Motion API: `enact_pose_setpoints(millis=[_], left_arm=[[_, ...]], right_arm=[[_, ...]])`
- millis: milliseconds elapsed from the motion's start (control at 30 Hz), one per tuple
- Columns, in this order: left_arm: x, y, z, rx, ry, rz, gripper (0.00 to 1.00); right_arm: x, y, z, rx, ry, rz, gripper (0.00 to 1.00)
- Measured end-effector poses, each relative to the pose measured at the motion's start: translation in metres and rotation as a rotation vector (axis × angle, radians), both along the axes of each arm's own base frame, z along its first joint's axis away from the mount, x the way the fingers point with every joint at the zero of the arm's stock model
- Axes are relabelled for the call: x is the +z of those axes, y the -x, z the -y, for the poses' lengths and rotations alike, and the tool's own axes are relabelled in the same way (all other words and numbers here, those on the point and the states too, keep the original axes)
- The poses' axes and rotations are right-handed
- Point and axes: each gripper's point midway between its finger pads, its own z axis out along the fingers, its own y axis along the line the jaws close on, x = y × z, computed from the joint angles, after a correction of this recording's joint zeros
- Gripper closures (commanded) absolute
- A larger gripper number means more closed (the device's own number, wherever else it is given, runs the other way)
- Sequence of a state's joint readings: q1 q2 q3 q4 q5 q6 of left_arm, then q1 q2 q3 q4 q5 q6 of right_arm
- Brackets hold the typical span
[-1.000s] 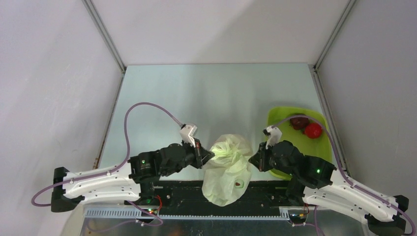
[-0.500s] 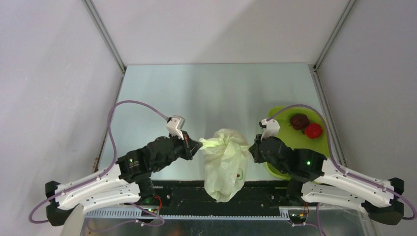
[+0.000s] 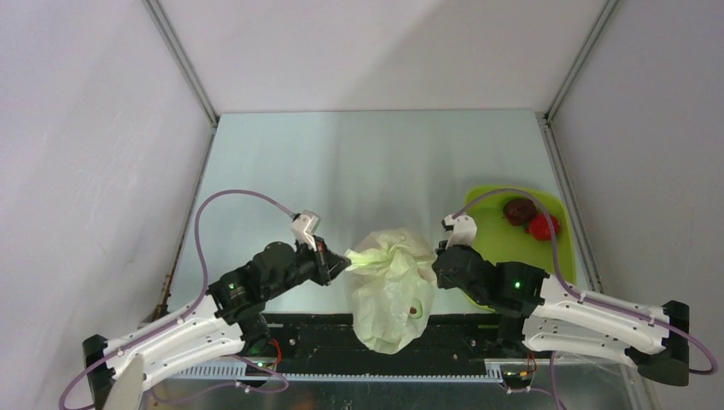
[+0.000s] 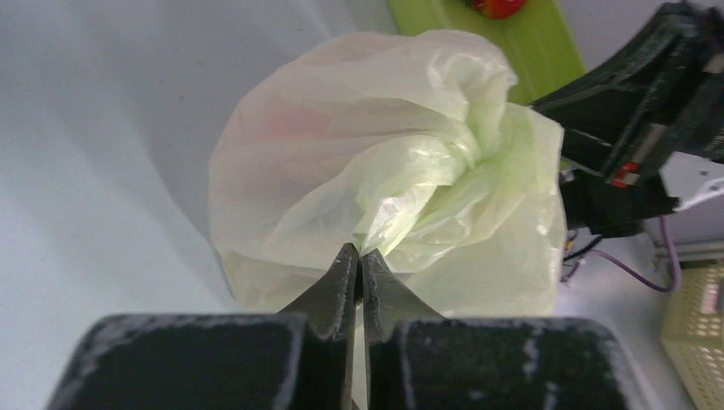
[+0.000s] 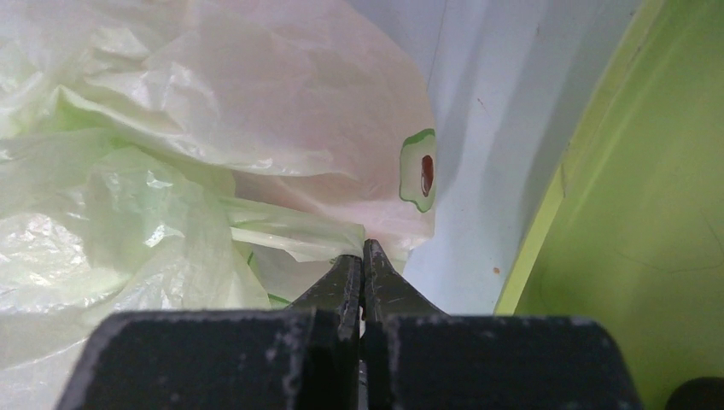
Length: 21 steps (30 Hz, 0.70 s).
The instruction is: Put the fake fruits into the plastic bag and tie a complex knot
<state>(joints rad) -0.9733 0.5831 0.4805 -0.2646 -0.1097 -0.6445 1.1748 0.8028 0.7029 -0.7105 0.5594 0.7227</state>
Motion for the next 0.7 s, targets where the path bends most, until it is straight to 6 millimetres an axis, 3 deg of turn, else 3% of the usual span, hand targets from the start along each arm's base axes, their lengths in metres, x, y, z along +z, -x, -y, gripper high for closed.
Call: enact_pose_setpoints(millis=[67,167,333,400,467,567,700], left_arm=[[0.009,0.002,0.002,-0.019,0.035,0.013,0.85],[0.017,0.005,0.005,-0.043,0.068,0.025,0.66],[0.019,0.006,0.008,-0.054,0.078,0.028,0.60],[0.015,0.005,0.009,-0.053,0.065,0.018,0.62],[0.011,0.004,0.010,-0.053,0.051,0.009,0.71],[0.005,0.004,0.011,-0.053,0.036,-0.006,0.96],[0.004,0.003,0.010,-0.049,0.028,-0.006,1.00]], right_arm=[[0.003,0.001,-0.002,0.029,-0.005,0.010,1.00],[0.007,0.002,-0.006,0.064,-0.011,0.024,1.00],[0.009,0.004,-0.012,0.104,-0.017,0.030,1.00],[0.009,0.005,-0.013,0.112,-0.017,0.030,1.00],[0.009,0.005,-0.013,0.120,-0.017,0.031,1.00],[0.011,0.006,-0.013,0.127,-0.022,0.034,1.00],[0.013,0.003,-0.010,0.110,-0.021,0.050,1.00]])
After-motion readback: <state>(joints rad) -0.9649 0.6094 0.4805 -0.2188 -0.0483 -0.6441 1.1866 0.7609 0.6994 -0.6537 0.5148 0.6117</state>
